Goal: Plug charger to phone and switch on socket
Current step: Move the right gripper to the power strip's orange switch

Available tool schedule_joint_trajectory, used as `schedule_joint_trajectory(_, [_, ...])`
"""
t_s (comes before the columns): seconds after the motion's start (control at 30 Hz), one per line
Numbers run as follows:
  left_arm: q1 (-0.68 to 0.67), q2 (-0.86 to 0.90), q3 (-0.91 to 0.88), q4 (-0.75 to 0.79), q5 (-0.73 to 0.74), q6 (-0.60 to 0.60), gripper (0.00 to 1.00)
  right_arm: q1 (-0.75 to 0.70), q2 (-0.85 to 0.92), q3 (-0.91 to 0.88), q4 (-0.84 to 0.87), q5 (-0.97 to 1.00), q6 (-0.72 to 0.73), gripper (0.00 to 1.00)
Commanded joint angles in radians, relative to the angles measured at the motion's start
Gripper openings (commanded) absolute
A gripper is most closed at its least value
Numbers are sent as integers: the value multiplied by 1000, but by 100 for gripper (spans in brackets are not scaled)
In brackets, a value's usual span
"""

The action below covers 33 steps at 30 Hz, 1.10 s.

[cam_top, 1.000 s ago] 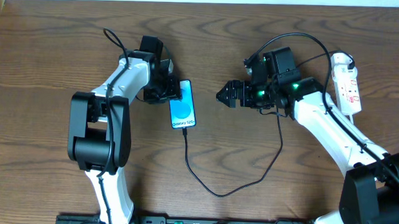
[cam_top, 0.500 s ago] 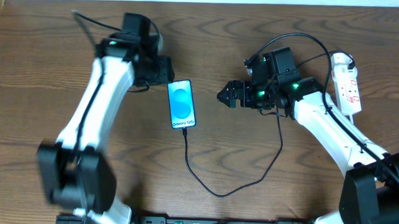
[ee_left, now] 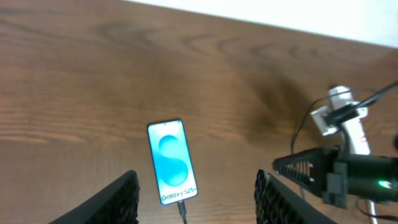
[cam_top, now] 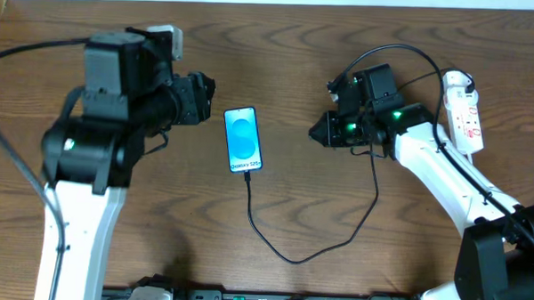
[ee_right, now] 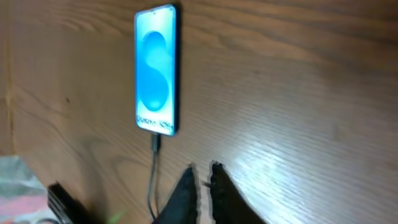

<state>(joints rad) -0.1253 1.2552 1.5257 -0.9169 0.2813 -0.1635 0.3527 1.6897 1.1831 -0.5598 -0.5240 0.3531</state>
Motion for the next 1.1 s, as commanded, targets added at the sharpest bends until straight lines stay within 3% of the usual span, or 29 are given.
schedule_joint_trajectory(0.0, [4,-48,9,-3,-13,-14,72,-63,0,44,-48,2,-43,1])
schedule_joint_trajectory(0.1, [4,-63,9,-3,-13,-14,88,-147,0,116,-159,3,-119,1])
schedule_joint_trajectory(0.17, [4,-62,9,-3,-13,-14,91,-213,0,162,-222,21,-134,1])
schedule_joint_trajectory(0.3, [4,-60,8,-3,-13,-14,92,-365,0,219,-293,27,-146,1])
schedule_joint_trajectory(0.63, [4,-60,8,-3,-13,-14,93,-679,0,223,-286,26,-149,1])
schedule_joint_trajectory(0.87, [4,-60,8,-3,-13,-14,93,-811,0,222,-258,26,-148,1])
schedule_joint_trajectory(1.07, [4,-60,8,-3,-13,-14,93,-844,29,222,-225,28,-149,1])
